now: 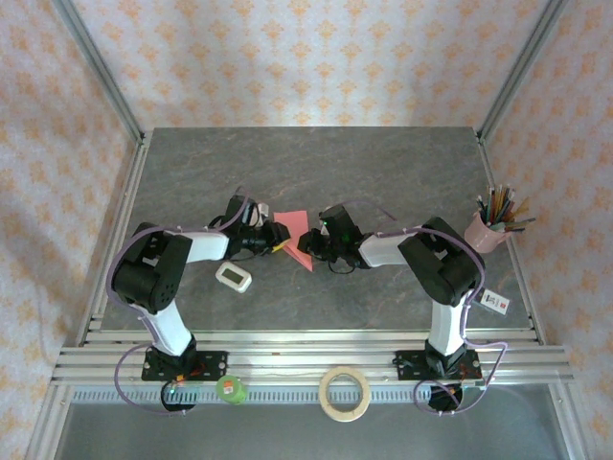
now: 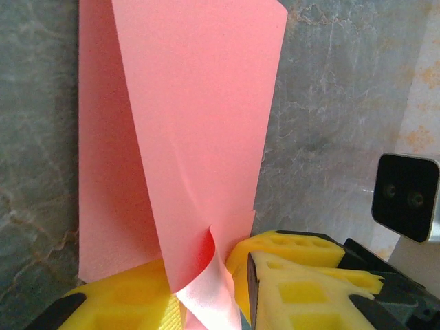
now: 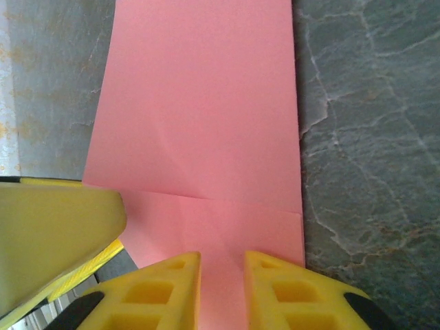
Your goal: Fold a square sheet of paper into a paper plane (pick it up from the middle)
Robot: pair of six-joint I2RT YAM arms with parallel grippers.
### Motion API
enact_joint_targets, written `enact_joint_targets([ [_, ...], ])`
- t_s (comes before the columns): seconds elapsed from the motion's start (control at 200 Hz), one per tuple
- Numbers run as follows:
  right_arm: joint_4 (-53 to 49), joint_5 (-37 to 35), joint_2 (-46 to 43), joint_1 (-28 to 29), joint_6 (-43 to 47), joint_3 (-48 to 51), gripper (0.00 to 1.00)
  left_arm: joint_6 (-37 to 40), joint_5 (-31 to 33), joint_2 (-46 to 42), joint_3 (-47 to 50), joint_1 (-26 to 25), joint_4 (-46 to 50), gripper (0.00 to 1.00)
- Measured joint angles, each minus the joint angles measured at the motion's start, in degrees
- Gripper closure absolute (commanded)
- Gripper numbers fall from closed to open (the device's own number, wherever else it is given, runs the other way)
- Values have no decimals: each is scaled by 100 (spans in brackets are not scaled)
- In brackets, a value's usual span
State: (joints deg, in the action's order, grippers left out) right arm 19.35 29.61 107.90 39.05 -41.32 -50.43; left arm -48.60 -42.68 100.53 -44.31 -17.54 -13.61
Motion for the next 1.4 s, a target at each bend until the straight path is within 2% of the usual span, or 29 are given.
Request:
enact_joint_targets([
  [0.435,9,26,0,-20,68,9,76,437,-219,372,-306,197,240,74],
  [0.731,-26,85,0,-22,273,-9,75,968,-487,431,-354,382,426,82],
  [0.981,-417,133,-17,-20,695,-227,68,1145,-573,431,-354,382,444,92],
  [1.136,-1023,-304,-127,-63,1314,-516,63,1014,-533,374,-332,382,442,93],
  [1.401,-1582,-1261,-960,-13,2597,-533,59,420,188,-208,-284,286,511,93],
])
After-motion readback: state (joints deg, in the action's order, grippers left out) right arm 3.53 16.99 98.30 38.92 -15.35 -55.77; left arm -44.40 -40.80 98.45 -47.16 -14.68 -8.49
